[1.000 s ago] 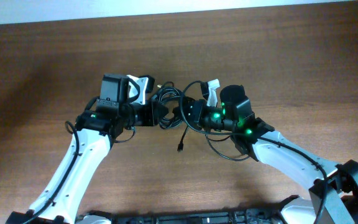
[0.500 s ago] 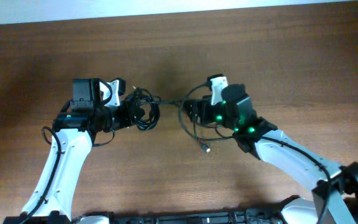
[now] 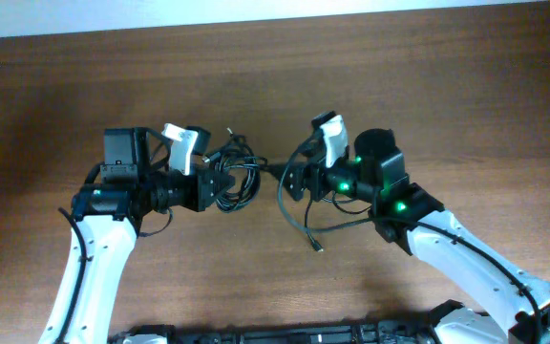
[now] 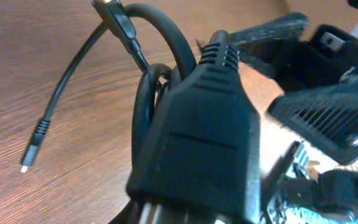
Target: Untangle cables
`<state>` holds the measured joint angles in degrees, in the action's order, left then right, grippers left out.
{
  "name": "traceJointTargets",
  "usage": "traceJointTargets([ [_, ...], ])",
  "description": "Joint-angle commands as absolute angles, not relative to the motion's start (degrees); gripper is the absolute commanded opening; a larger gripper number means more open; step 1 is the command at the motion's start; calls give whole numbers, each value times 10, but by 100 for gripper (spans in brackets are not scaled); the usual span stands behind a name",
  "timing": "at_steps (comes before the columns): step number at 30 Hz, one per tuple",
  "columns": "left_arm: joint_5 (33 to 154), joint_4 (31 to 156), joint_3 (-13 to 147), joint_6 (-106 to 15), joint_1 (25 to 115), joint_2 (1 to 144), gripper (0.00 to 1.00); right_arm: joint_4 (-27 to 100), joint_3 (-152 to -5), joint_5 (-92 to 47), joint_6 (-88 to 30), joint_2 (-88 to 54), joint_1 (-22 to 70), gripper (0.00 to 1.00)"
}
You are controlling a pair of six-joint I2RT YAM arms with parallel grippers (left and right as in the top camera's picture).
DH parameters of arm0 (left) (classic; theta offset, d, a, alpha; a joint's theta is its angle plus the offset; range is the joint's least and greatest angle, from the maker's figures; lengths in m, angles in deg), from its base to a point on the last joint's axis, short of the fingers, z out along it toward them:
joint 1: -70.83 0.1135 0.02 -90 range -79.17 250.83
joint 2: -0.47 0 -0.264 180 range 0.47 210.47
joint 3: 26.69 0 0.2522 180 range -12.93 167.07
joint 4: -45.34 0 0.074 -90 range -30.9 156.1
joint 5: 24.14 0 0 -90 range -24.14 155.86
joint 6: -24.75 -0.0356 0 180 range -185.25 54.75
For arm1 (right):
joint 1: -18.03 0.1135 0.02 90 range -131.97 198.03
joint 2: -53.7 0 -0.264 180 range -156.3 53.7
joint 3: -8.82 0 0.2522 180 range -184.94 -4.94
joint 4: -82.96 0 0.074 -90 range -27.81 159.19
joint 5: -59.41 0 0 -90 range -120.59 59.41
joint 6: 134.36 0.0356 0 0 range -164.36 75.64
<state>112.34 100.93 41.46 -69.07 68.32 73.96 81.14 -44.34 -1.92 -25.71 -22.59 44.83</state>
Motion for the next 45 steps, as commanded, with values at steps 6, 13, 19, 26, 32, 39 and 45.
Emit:
traceJointTargets([
  [6, 1214, 1023, 414, -749, 685, 727, 0, 765, -445, -38, -347, -235, 458, 81],
  [13, 1295, 1023, 414, -588, 679, 728, 0, 1000, -445, -261, -274, -352, 533, 83],
  [19, 1310, 1063, 414, -625, 664, 727, 0, 1049, -445, -433, -209, -400, 485, 94],
  [26, 1200, 1066, 414, -653, 665, 728, 0, 946, -445, -405, -209, -397, 301, 94],
  [32, 986, 1051, 414, -653, 665, 728, 10, 851, -445, -367, -209, -330, 265, 94],
  [39, 1195, 1007, 414, -812, 665, 728, 9, 838, -445, 228, -317, -312, 279, 96],
  [45, 1141, 1008, 414, -910, 665, 728, 11, 902, -445, 393, -336, -312, 324, 82],
])
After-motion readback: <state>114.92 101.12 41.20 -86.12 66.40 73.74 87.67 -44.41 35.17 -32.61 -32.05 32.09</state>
